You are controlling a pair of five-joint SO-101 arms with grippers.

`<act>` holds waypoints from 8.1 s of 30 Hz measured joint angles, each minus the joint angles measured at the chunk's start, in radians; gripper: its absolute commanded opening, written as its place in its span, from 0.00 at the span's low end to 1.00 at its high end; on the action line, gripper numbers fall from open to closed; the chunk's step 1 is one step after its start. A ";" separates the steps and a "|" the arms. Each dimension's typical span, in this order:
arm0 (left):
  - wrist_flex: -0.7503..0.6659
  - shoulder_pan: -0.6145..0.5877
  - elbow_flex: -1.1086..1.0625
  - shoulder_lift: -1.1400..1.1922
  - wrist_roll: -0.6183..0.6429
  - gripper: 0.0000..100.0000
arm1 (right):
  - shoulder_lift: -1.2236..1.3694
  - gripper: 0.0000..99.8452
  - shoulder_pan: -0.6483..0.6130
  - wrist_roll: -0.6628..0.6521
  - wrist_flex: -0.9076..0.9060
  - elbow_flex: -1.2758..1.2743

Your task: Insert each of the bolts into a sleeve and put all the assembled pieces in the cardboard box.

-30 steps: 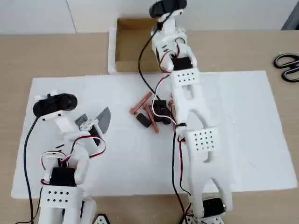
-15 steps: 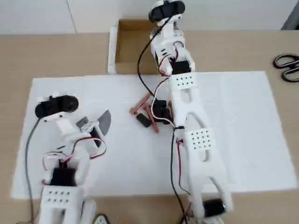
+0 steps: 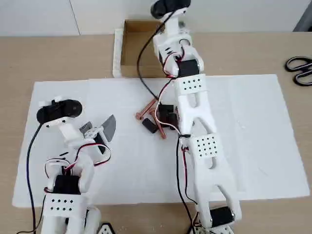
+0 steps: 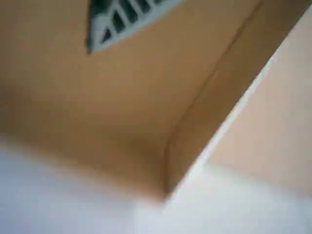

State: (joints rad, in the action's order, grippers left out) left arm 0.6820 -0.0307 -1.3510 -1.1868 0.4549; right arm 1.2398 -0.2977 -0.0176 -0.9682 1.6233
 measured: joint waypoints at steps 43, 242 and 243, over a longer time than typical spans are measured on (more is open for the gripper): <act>0.000 0.000 -0.021 -0.006 0.000 0.24 | -0.868 0.19 -0.265 0.006 -0.680 -1.106; 0.160 0.348 0.925 1.316 0.327 0.10 | -1.080 0.01 0.123 -0.137 -0.715 -1.367; 0.160 0.348 0.925 1.316 0.327 0.10 | -1.080 0.01 0.123 -0.137 -0.715 -1.367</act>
State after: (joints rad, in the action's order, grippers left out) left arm 0.8416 0.3176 -0.4258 0.1297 0.7818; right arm 0.1596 -0.1749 -0.1542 -1.6832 0.2562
